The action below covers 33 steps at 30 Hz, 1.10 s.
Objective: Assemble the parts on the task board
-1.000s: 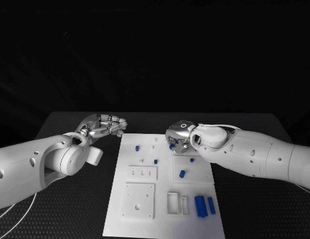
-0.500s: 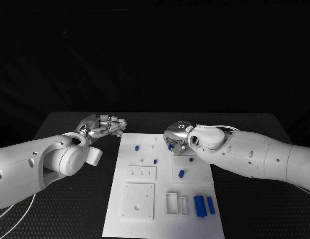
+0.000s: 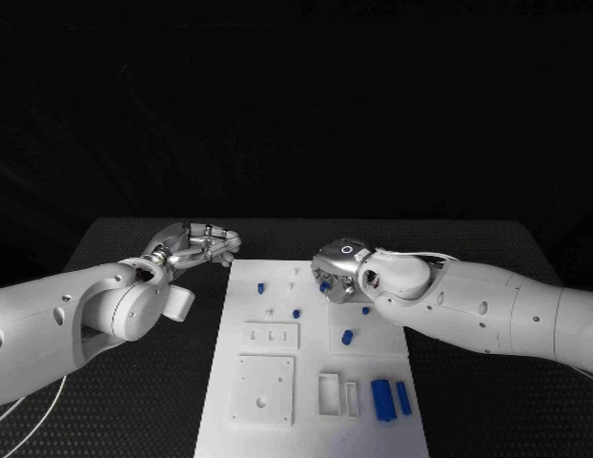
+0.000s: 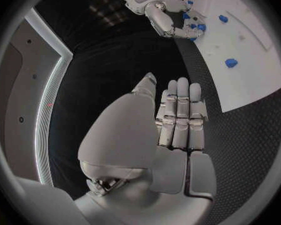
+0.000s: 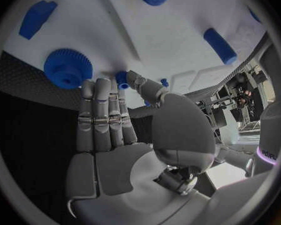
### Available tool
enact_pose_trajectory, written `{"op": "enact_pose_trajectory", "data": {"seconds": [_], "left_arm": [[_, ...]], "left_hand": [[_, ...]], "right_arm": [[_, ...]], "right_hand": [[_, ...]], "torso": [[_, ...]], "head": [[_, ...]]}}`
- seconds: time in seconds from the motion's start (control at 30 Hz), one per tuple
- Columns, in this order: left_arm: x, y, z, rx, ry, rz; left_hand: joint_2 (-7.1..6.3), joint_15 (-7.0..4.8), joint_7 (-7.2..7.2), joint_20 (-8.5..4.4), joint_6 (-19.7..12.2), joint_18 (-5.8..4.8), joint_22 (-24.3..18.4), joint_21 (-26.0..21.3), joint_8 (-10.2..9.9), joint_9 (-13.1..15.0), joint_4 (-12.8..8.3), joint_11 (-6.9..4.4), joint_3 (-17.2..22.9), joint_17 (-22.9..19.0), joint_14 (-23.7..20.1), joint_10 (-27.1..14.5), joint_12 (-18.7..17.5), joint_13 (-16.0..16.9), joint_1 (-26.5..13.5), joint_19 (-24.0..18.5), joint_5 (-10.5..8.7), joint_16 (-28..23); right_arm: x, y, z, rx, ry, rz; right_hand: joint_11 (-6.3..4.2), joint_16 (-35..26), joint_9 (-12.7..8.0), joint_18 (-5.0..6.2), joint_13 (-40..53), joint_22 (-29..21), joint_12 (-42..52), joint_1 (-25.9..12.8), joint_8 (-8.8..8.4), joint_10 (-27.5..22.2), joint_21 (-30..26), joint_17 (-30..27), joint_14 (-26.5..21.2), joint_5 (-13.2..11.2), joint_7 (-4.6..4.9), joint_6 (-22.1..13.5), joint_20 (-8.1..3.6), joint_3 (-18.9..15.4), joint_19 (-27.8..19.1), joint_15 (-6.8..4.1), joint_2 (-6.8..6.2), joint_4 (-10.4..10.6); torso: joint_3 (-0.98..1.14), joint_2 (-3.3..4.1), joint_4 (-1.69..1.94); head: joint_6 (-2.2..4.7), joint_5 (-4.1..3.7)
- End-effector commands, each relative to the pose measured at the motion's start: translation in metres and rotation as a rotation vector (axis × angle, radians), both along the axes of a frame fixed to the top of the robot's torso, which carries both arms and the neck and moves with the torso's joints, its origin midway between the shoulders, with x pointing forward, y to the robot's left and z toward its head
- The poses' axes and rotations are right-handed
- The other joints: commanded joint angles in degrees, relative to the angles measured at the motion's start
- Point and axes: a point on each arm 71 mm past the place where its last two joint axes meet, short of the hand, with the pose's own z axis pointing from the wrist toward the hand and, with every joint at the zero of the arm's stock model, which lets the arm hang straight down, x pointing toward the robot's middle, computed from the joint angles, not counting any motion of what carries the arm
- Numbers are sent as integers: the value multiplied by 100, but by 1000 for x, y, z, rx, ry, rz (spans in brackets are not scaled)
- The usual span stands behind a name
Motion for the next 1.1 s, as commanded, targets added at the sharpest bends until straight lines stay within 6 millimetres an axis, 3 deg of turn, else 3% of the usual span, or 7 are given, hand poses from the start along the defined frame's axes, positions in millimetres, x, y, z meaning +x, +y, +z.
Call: {"op": "enact_pose_trajectory", "data": {"seconds": [0.03,0.57,0.77,1.1], "left_arm": [[1,-2,2,-10,-5,-13],[3,-2,2,-8,-7,-10],[4,-5,2,-9,-7,-14],[3,-6,3,-9,-9,-18]], "left_hand": [[-8,5,17,-12,-9,105,123,19,-19,-7,-8,36,-7,7,6,11,-27,-8,-19,-34,9,-23],[-9,6,18,-11,-10,105,123,23,-20,-9,-8,36,-3,10,6,13,-31,-8,-10,-37,9,-24],[-9,6,18,-11,-11,105,123,25,-21,-9,-8,37,-1,12,6,13,-33,-8,-8,-39,9,-25],[-10,6,19,-10,-11,106,123,28,-22,-10,-8,37,1,14,5,14,-35,-8,-4,-41,9,-27]], "right_arm": [[1,4,8,2,-91,-17],[3,33,17,46,-204,-12],[7,37,18,46,-221,-17],[12,46,18,43,-226,-8]], "right_hand": [[4,43,52,57,100,150,28,37,41,37,36,1,-3,30,-18,55,-28,42,-12,-48,-46,19],[-21,119,97,57,162,142,19,68,57,95,190,-9,25,30,-44,116,-57,149,-9,-74,-183,118],[-23,129,102,57,171,140,14,81,55,100,212,-14,28,30,-47,120,-62,174,-10,-76,-205,140],[-26,142,111,57,185,136,7,91,52,108,239,-23,32,30,-49,125,-67,208,-13,-80,-235,172]], "torso": [[3,-1,1],[7,5,6],[2,2,26],[2,16,29]], "head": [[13,0],[80,33],[97,34],[135,64]]}}
